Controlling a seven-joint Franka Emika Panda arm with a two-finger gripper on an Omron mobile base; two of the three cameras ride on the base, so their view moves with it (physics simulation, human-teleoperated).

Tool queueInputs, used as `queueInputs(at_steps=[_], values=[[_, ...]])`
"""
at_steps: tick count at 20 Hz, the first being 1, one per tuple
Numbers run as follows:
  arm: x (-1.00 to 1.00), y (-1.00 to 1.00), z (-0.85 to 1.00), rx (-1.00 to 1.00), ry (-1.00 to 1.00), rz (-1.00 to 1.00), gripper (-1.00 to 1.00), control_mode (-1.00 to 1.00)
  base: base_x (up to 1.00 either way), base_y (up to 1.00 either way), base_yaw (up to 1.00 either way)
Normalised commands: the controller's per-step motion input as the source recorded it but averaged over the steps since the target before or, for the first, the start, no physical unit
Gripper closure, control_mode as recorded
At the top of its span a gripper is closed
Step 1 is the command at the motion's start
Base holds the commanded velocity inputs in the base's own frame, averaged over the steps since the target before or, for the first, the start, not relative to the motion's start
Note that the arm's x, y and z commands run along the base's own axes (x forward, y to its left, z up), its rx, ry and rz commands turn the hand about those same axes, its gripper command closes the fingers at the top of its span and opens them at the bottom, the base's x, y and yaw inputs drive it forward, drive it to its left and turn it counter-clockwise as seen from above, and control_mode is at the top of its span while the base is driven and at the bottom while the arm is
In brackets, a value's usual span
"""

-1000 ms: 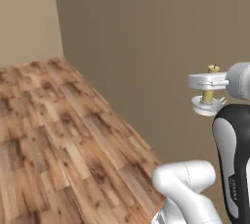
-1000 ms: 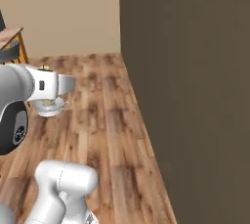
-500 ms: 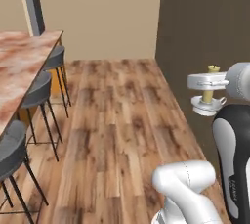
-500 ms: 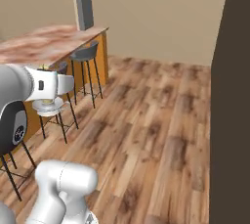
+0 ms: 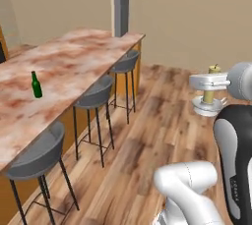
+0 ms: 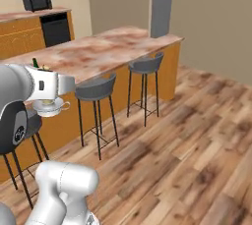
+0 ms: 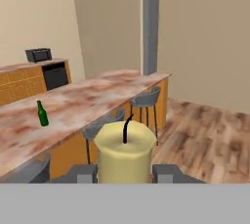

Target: Get the candle and the beer from the cabinet and move them to the dining counter.

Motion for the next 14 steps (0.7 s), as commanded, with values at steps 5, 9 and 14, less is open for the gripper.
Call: queueInputs(at_steps=[5, 9, 14], values=[[0.00, 0.00, 0.00, 0.00, 0.00, 0.00, 1.00, 1.00, 1.00, -0.25, 0.58], [0.00, 0.00, 0.00, 0.00, 0.00, 0.00, 1.00, 1.00, 1.00, -0.33, 0.58], [0.00, 0.00, 0.00, 0.00, 0.00, 0.00, 1.00, 1.00, 1.00, -0.35, 0.61]])
